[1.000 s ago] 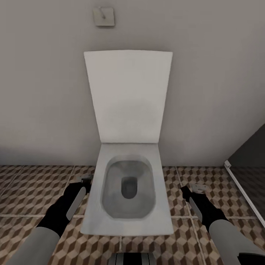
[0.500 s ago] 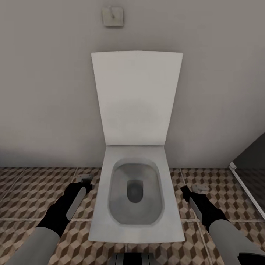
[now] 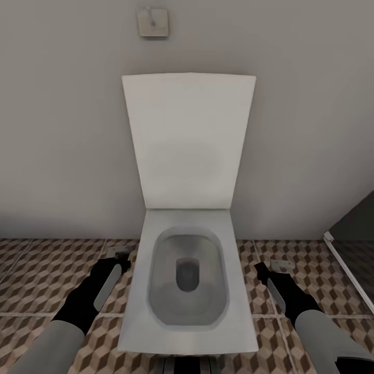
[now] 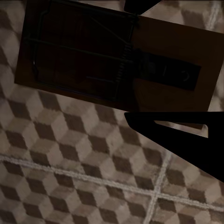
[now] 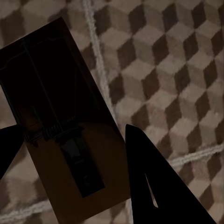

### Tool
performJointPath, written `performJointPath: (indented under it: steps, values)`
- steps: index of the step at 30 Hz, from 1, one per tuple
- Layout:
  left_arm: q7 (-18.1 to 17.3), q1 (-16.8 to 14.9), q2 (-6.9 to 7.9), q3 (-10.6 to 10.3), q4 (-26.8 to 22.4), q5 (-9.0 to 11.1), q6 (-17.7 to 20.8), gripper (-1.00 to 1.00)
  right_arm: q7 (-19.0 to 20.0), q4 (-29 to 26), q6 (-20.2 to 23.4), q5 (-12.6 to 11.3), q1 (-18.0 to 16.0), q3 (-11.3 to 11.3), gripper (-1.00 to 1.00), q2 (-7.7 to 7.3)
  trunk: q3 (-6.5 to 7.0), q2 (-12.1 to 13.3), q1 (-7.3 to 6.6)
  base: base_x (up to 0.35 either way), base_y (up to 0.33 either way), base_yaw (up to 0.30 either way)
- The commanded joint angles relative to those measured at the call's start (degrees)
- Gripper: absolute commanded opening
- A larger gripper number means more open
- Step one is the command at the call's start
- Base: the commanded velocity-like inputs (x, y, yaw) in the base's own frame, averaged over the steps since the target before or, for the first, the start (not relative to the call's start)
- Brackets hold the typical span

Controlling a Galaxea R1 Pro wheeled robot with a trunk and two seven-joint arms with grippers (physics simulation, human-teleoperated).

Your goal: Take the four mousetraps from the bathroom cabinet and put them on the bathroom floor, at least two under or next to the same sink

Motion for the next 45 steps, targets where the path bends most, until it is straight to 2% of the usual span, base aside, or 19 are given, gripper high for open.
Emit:
performJointPath:
  steps: [1,45]
  values:
    - [0.6,0.0,0.07,-0.2,-0.1,0.6,0.1,-1.0,-0.1,-0.1,0.2,-0.5,0.0,0.0,-1.0,0.0,-0.05,0.0,0.0,0.043,-0.031,0.0]
    - [0.2,0.0,0.21,-0.2,0.4,0.7,0.1,-1.0,-0.1,0.2,0.3,-0.5,0.0,0.1,-1.0,-0.06,-0.05,0.0,0.0,0.015,-0.002,0.0]
